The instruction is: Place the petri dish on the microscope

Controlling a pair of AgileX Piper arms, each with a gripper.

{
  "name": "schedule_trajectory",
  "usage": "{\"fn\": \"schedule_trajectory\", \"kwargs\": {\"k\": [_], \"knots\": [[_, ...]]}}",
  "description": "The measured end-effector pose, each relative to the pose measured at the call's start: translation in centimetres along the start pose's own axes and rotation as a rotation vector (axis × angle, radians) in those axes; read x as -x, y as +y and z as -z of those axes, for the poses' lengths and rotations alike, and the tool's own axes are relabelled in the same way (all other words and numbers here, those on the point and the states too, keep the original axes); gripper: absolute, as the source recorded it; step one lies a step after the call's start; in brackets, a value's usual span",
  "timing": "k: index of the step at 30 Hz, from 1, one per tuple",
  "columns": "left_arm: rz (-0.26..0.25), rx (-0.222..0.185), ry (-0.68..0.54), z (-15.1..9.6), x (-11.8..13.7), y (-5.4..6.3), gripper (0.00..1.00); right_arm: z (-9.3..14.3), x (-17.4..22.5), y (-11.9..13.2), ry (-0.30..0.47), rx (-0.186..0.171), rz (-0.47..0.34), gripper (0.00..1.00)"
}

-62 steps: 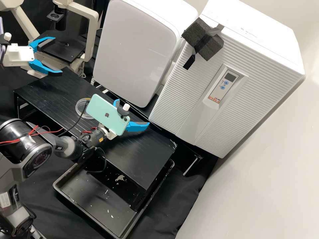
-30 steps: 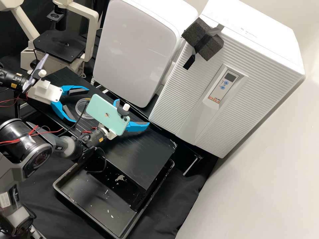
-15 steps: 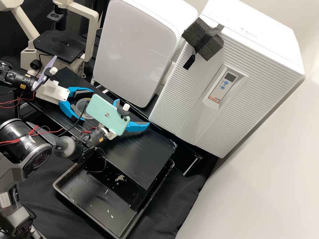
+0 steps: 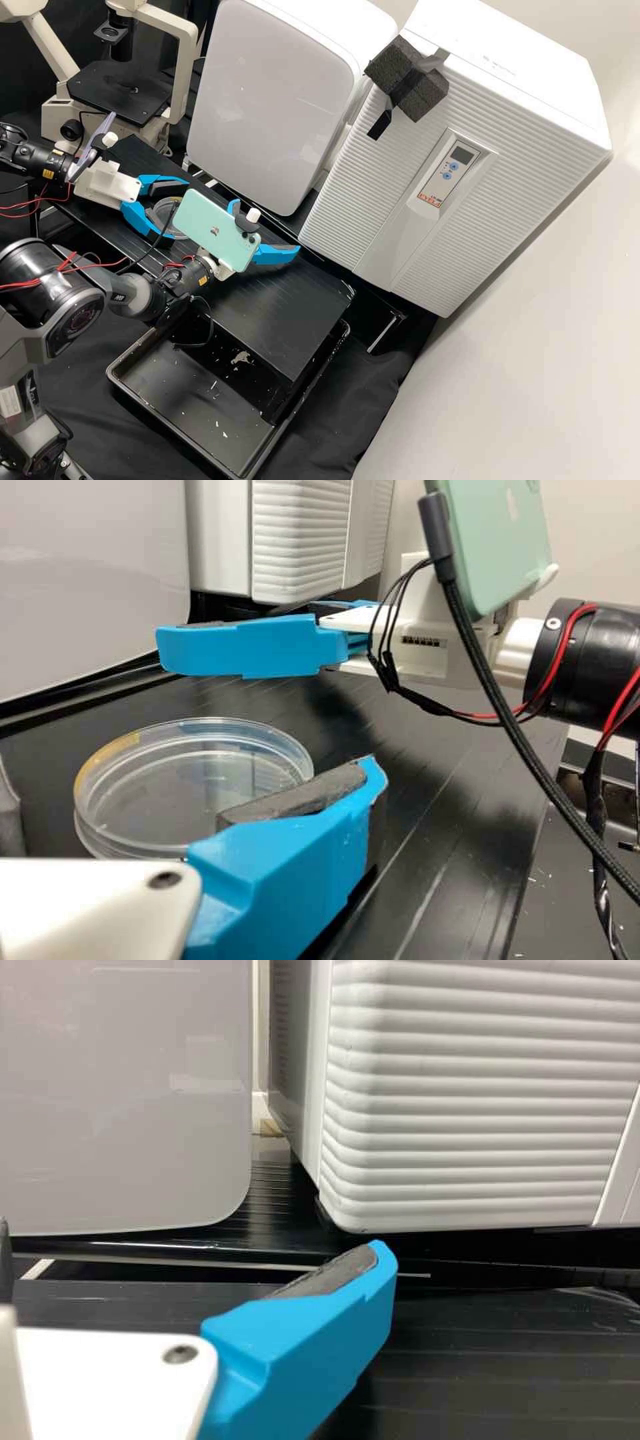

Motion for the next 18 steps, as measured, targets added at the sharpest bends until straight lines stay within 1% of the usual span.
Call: {"fn": "schedule_trajectory", "kwargs": {"k": [3, 5, 9, 18], "knots": [[0.001, -0.008, -0.005, -0.22, -0.09, -0.06, 1.00, 0.00, 0.00, 0.00, 0.000, 0.000, 0.000, 1.00], [0.003, -0.028, -0.005, -0.42, -0.19, -0.12, 1.00, 0.00, 0.00, 0.00, 0.000, 0.000, 0.000, 1.00], [-0.003, -0.048, 0.019, -0.53, -0.35, -0.14, 1.00, 0.00, 0.00, 0.00, 0.000, 0.000, 0.000, 1.00], [-0.006, -0.048, 0.023, -0.60, -0.42, -0.16, 1.00, 0.00, 0.00, 0.00, 0.000, 0.000, 0.000, 1.00]]}}
